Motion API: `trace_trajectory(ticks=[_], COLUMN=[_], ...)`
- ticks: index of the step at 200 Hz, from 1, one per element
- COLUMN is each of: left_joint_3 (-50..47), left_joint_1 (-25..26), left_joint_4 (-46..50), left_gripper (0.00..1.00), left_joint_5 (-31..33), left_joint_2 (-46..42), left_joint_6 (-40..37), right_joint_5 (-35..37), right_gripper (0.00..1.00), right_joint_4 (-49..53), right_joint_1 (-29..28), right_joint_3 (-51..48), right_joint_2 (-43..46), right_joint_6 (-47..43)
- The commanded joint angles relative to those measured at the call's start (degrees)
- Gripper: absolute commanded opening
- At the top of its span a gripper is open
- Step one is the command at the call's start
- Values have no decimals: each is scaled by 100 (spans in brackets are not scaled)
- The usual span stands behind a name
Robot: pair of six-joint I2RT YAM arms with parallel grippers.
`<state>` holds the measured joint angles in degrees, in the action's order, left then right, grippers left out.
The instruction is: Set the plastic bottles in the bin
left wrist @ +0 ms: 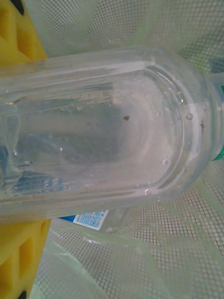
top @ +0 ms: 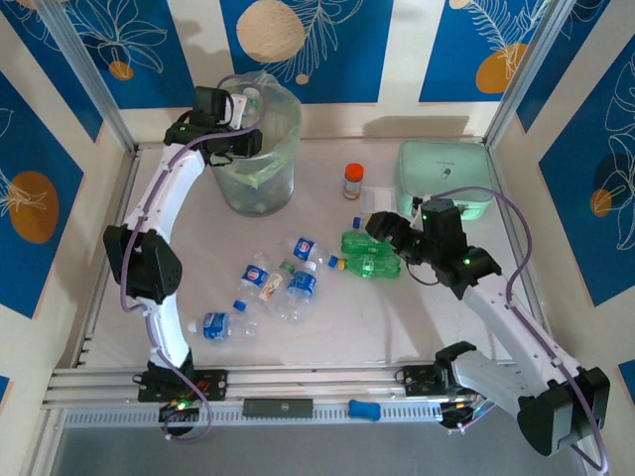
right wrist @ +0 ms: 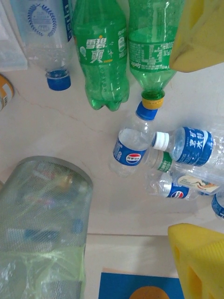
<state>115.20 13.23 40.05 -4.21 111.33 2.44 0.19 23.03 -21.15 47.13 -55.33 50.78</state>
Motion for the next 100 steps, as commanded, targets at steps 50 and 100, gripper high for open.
trace_trajectory(ticks=[50, 100], left_joint_3=[222, -947], left_joint_1=[-57, -35], left_joint_4=[169, -576], left_gripper=[99, 99], left_joint_5=[-111, -854], left_joint_2=[-359, -1724], left_joint_6=[37, 636], right_joint_5=[148, 405], right_gripper=[86, 87], right_joint_4=[532, 653], right_joint_1=[-252, -922], right_joint_3=[431, 645], right_joint_2=[-281, -844], right_joint_6=[-296, -233])
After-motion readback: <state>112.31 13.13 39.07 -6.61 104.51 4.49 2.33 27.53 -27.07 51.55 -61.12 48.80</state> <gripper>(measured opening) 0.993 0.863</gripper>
